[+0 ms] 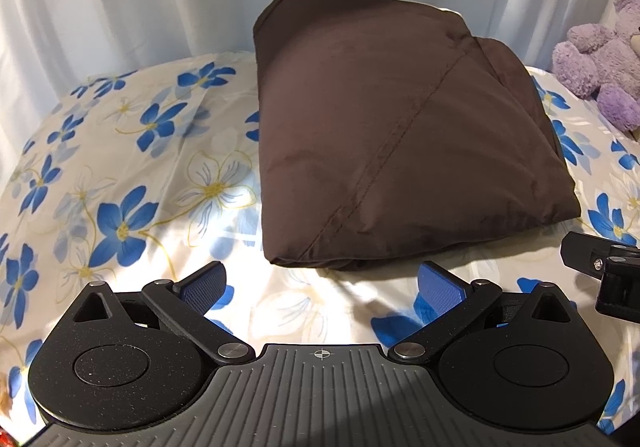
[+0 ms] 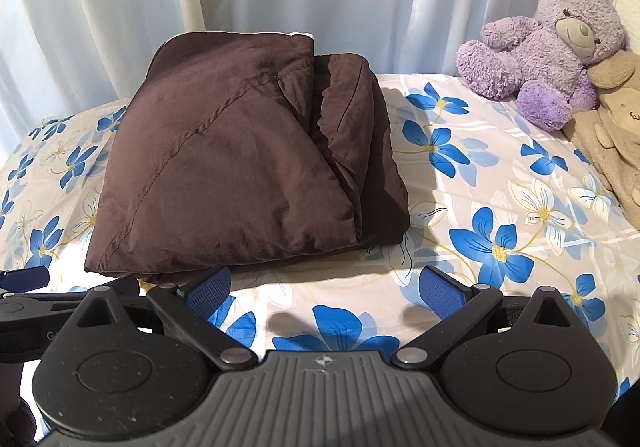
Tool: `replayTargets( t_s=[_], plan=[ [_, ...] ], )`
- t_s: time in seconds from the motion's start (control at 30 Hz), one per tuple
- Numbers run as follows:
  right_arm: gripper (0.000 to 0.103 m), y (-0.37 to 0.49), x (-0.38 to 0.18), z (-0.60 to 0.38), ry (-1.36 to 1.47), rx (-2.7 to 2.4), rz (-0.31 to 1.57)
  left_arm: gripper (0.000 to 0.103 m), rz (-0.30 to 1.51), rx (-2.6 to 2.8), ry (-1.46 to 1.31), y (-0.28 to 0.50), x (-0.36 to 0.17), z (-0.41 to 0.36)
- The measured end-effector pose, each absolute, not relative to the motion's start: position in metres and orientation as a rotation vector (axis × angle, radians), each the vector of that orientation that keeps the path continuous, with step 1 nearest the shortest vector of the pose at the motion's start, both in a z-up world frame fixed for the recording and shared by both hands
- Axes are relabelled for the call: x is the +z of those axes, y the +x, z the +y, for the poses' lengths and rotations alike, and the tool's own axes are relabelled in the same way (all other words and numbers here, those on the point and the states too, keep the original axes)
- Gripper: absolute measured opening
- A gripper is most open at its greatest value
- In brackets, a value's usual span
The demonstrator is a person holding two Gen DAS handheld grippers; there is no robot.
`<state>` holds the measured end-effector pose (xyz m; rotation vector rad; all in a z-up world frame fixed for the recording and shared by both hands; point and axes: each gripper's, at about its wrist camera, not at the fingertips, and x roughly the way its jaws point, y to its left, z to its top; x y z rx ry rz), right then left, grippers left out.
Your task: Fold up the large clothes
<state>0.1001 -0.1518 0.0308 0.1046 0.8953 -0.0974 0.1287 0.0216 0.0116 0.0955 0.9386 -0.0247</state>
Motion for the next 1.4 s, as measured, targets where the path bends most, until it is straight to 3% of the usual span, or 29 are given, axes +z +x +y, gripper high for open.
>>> replayTargets(
  t_s=[1.4],
  plan=[
    [0.101,0.1,0.034,-0.159,0.114,-0.112,0.876,0.103,0.901,-0.077,0.14,0.117,0.015,0.006]
  ],
)
